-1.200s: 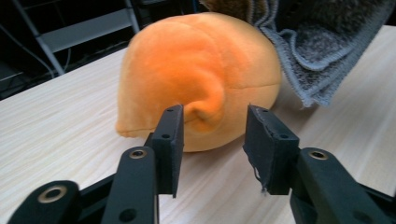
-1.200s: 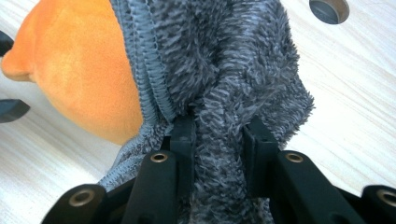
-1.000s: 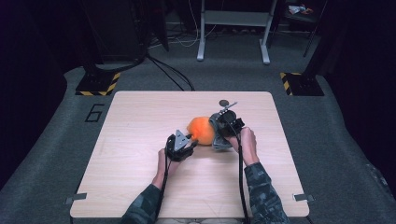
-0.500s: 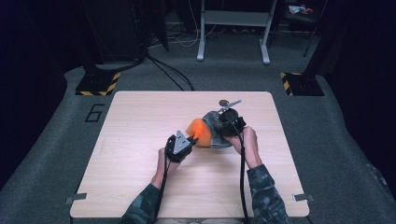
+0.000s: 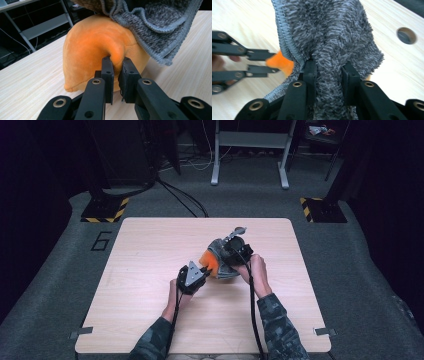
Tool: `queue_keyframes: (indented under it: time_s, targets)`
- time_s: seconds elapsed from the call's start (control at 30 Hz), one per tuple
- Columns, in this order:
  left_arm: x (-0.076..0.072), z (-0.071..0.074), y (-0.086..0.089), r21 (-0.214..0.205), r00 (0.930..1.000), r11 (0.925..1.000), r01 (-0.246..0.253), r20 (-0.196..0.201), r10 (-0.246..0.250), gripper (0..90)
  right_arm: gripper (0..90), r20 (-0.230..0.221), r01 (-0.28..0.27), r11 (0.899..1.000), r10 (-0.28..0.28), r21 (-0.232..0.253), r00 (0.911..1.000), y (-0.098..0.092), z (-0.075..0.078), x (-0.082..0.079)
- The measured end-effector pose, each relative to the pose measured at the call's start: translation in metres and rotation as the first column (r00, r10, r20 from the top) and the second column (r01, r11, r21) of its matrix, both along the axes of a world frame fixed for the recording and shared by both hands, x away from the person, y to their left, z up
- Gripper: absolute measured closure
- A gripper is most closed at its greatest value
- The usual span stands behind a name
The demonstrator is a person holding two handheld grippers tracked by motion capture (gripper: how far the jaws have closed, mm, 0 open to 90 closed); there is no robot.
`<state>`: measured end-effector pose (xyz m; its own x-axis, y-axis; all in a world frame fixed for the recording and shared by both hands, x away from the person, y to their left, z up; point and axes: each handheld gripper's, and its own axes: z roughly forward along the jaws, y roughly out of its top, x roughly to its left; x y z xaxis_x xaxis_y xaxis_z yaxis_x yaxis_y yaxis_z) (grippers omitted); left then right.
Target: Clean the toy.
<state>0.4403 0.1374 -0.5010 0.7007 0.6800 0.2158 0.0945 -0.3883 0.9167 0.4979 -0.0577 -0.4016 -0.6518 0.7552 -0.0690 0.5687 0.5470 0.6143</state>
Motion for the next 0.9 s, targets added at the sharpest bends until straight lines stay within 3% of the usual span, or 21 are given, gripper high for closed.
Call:
queue_keyframes:
  time_s: [0.07, 0.13, 0.23, 0.33, 0.63, 0.8, 0.83, 0.9]
  targets:
    - [0.000, -0.001, 0.001, -0.008, 1.0000, 1.0000, -0.004, -0.006, 0.004, 82.7, 69.9, 0.012, 0.017, 1.000, -0.016, -0.024, 0.9998, -0.006, -0.003, 0.001]
    - [0.001, -0.001, 0.002, -0.003, 0.9999, 1.0000, -0.008, -0.007, 0.008, 82.7, 69.9, -0.006, 0.040, 0.999, -0.040, -0.003, 0.9992, -0.012, -0.007, 0.004]
    - [0.001, -0.001, 0.002, 0.004, 0.9998, 1.0000, -0.002, -0.020, 0.002, 82.8, 69.9, -0.014, 0.058, 0.998, -0.058, -0.010, 0.9982, -0.020, -0.012, 0.007]
    - [0.002, -0.002, 0.002, -0.009, 0.9996, 1.0000, 0.000, -0.030, 0.000, 82.8, 69.9, -0.051, 0.117, 0.993, -0.118, -0.011, 0.9917, -0.032, -0.022, 0.014]
    - [0.002, -0.002, 0.002, -0.016, 0.9992, 0.9999, 0.001, -0.040, -0.002, 82.8, 70.0, -0.088, 0.179, 0.982, -0.183, -0.059, 0.9791, -0.045, -0.044, 0.028]
    - [0.003, -0.003, 0.003, -0.021, 0.9990, 0.9998, 0.000, -0.045, -0.001, 82.7, 69.9, -0.141, 0.224, 0.968, -0.238, -0.109, 0.9610, -0.048, -0.068, 0.042]
    - [0.003, -0.003, 0.003, -0.021, 0.9990, 0.9998, 0.000, -0.045, -0.001, 82.7, 69.9, -0.141, 0.224, 0.968, -0.238, -0.109, 0.9610, -0.048, -0.068, 0.042]
    - [0.004, -0.004, 0.005, -0.030, 0.9987, 0.9996, 0.000, -0.051, -0.001, 82.7, 69.7, -0.182, 0.229, 0.965, -0.250, -0.126, 0.9511, -0.051, -0.083, 0.048]
